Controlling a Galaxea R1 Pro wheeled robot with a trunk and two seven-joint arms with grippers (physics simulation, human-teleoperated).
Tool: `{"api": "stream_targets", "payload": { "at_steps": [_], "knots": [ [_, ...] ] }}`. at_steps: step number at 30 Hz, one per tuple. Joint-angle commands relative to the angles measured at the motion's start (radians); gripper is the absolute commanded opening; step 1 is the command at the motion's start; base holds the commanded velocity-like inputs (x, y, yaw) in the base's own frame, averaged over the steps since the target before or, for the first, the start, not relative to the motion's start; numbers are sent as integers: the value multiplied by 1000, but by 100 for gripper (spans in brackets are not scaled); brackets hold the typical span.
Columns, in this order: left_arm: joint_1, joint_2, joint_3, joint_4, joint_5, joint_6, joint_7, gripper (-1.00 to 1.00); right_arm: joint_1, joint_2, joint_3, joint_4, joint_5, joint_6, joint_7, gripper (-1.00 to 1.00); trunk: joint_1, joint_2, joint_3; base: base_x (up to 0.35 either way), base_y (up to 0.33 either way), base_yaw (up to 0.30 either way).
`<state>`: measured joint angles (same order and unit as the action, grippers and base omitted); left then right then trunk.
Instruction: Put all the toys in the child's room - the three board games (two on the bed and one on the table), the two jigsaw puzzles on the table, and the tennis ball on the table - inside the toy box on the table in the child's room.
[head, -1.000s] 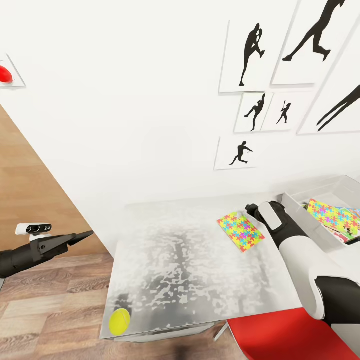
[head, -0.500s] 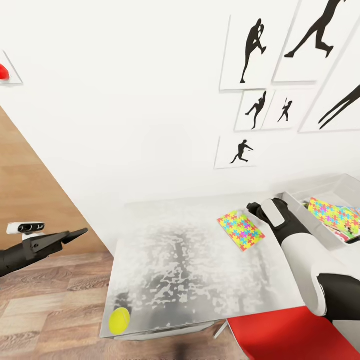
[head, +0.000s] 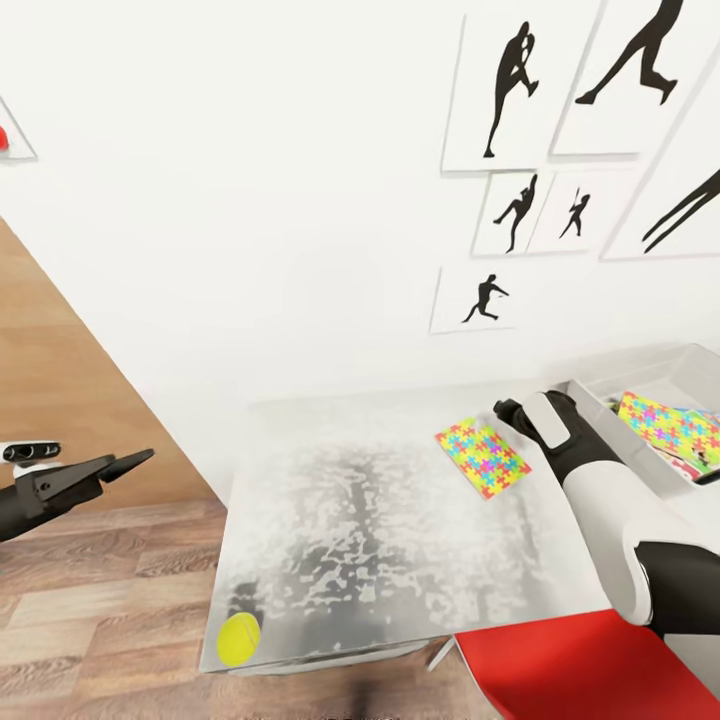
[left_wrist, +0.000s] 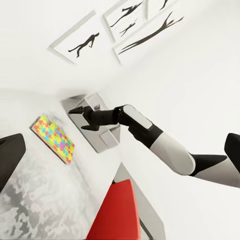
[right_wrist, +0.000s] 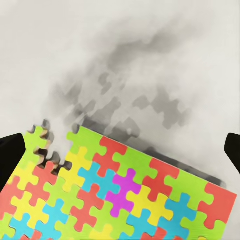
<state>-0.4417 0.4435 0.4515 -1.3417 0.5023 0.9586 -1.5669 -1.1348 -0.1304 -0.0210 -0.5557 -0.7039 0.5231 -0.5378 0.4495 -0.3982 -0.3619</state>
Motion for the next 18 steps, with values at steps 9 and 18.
{"api": "stream_targets", "payload": {
  "at_steps": [9, 18],
  "knots": [
    [0, 25, 11, 1, 1, 10, -4, 100, -32, 1, 4, 5, -8, 3, -7, 100, 1, -2, -11, 0, 0, 0],
    [0, 27, 12, 2, 1, 9, -4, 100, -44, 2, 4, 7, -8, 2, -7, 100, 1, -2, -21, 0, 0, 0]
  ]
}}
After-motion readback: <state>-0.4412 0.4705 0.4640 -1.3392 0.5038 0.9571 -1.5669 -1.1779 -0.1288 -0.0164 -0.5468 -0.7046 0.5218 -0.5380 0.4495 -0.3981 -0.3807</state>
